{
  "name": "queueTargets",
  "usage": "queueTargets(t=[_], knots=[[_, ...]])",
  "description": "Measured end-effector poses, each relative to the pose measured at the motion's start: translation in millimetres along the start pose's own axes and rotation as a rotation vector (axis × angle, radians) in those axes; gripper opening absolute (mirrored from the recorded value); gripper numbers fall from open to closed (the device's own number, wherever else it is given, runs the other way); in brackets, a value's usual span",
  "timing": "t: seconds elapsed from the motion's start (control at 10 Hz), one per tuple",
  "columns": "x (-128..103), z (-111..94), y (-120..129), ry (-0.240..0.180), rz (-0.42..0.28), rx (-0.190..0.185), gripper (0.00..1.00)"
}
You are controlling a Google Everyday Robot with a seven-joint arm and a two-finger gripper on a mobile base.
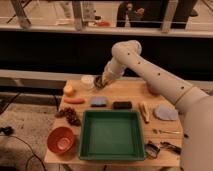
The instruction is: Stack cups into tray
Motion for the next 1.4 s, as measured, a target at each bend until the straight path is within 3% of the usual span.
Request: queueTargets(t=[1.4], knots=[[-43, 4, 22, -0.042, 0.037, 0.007, 0.00]])
